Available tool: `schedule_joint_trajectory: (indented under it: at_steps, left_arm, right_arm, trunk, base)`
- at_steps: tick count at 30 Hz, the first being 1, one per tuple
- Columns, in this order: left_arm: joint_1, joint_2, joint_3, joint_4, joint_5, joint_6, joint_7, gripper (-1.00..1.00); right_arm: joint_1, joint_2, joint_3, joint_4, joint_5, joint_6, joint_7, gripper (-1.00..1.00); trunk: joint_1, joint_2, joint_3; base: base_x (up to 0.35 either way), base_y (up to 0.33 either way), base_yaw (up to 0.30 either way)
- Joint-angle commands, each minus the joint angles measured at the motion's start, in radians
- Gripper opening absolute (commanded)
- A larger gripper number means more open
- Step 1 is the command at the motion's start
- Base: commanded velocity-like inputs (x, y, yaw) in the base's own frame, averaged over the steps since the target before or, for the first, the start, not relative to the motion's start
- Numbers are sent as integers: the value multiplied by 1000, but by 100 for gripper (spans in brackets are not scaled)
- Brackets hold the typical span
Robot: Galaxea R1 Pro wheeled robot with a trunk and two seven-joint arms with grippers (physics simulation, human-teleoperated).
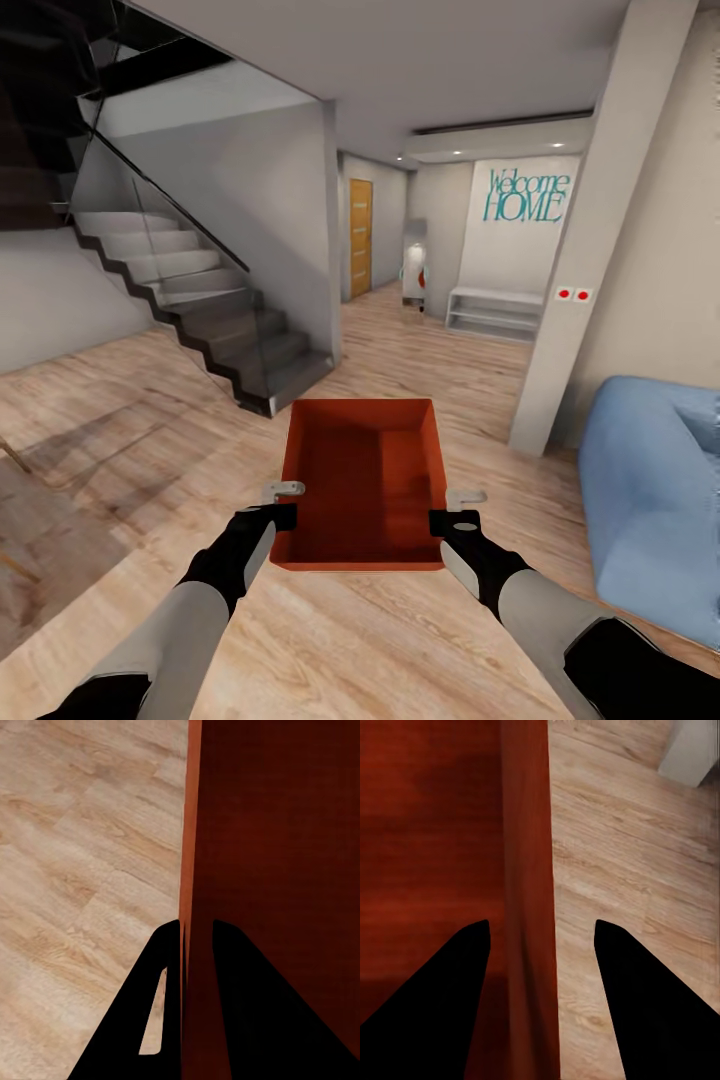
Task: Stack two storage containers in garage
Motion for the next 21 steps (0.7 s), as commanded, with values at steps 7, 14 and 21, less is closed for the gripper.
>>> schedule_joint_trajectory:
  at_steps: [7, 14, 21]
  left_arm:
    - [-1, -5, 12, -4, 15, 5, 0, -100]
    - [-1, -5, 12, -4, 15, 5, 0, -100]
    - [-1, -5, 12, -4, 14, 5, 0, -100]
  right_arm:
    - [0, 0, 8, 1, 0, 6, -11, -100]
    - [0, -1, 8, 1, 0, 6, -11, -100]
    - [0, -1, 8, 1, 0, 6, -11, -100]
  trunk:
    - [1, -2, -2]
    - [1, -2, -2]
    - [1, -2, -2]
  base:
    - [322, 0, -240]
    - [322, 0, -130]
    - [322, 0, -4]
